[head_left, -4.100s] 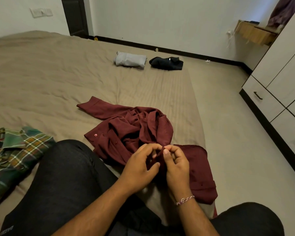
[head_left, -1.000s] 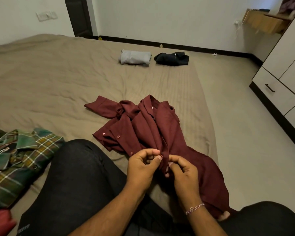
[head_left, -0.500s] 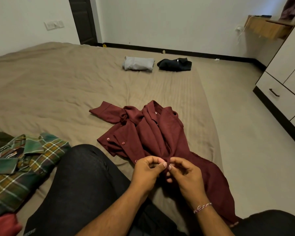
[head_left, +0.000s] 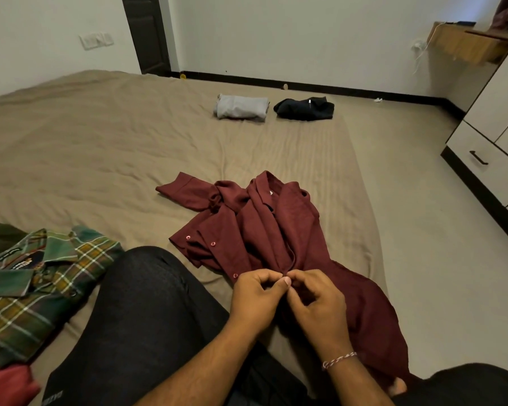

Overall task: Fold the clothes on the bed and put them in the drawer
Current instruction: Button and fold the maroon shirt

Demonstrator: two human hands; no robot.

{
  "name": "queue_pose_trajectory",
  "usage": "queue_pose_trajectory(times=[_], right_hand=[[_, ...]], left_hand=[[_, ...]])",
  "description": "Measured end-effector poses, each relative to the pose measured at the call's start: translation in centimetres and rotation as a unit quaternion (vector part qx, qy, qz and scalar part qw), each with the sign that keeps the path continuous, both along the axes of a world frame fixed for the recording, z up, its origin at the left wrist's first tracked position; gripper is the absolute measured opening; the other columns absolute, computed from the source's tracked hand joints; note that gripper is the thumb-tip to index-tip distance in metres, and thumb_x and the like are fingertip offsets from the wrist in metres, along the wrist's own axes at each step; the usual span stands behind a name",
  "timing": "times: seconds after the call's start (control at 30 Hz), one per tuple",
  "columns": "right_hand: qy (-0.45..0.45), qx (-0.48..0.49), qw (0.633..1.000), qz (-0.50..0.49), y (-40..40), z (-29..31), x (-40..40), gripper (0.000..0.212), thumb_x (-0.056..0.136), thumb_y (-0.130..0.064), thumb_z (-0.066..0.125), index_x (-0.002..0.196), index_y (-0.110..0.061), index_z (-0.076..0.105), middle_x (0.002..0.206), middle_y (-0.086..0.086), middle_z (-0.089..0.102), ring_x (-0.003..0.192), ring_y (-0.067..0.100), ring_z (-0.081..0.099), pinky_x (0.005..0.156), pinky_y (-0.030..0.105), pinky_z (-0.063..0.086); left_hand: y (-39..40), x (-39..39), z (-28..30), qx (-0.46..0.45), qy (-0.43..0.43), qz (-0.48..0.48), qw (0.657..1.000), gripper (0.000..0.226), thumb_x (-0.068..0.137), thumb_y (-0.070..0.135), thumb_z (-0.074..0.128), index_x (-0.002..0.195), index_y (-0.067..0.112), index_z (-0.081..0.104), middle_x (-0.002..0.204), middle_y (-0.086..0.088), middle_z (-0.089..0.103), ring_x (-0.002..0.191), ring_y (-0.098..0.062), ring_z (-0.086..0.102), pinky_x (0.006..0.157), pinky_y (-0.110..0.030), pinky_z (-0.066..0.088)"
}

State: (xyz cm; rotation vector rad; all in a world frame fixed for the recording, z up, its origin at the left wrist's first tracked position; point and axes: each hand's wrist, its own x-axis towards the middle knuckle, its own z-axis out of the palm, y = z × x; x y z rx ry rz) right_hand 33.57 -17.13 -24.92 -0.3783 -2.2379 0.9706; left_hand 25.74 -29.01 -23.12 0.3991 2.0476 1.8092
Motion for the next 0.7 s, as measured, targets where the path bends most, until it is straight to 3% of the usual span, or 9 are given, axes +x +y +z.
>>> queue_pose_trajectory(times=[0.17, 0.33, 0.53, 0.7], right_hand=[[0.005, 0.043, 0.999, -0.008, -0.01, -0.02, 0.05, 0.024, 0.083, -0.009, 0.083, 0.1, -0.024, 0.076, 0.096, -0.02, 0.07, 0.09, -0.001, 0.067, 0.077, 0.017, 0.053], [0.017, 0.08, 0.997, 0.006, -0.06, 0.17, 0.14, 0.023, 0.085, -0.009, 0.083, 0.104, -0.022, 0.077, 0.1, -0.017, 0.072, 0.092, -0.004, 0.067, 0.081, 0.014, 0.052], [0.022, 0.068, 0.997, -0.001, 0.14, -0.02, -0.16, 0.023, 0.083, -0.008, 0.085, 0.1, -0.021, 0.077, 0.096, -0.017, 0.072, 0.088, -0.001, 0.068, 0.077, 0.021, 0.055], [0.026, 0.077, 0.996, 0.027, 0.57, -0.14, -0.07, 0.022, 0.084, -0.007, 0.083, 0.101, -0.018, 0.077, 0.097, -0.013, 0.072, 0.09, 0.002, 0.068, 0.078, 0.023, 0.055]], left_hand=[[-0.02, -0.17, 0.05, 0.005, -0.021, 0.009, 1.0, 0.011, 0.092, 0.013, 0.076, 0.083, 0.017, 0.081, 0.079, -0.003, 0.078, 0.074, -0.015, 0.073, 0.074, -0.033, 0.059], [-0.07, -0.43, 0.24, 0.007, -0.015, 0.01, 1.0, 0.016, 0.092, 0.011, 0.074, 0.08, 0.02, 0.08, 0.082, -0.001, 0.078, 0.083, -0.017, 0.075, 0.082, -0.033, 0.06], [-0.21, -0.11, 0.89, 0.043, -0.075, 0.031, 0.996, 0.007, 0.09, 0.009, 0.078, 0.084, 0.006, 0.079, 0.076, -0.008, 0.077, 0.066, -0.009, 0.071, 0.06, -0.017, 0.051], [-0.26, -0.53, 0.24, 0.006, -0.066, -0.019, 0.998, 0.012, 0.095, 0.016, 0.072, 0.087, 0.013, 0.08, 0.076, -0.001, 0.076, 0.068, -0.006, 0.068, 0.062, -0.019, 0.05]])
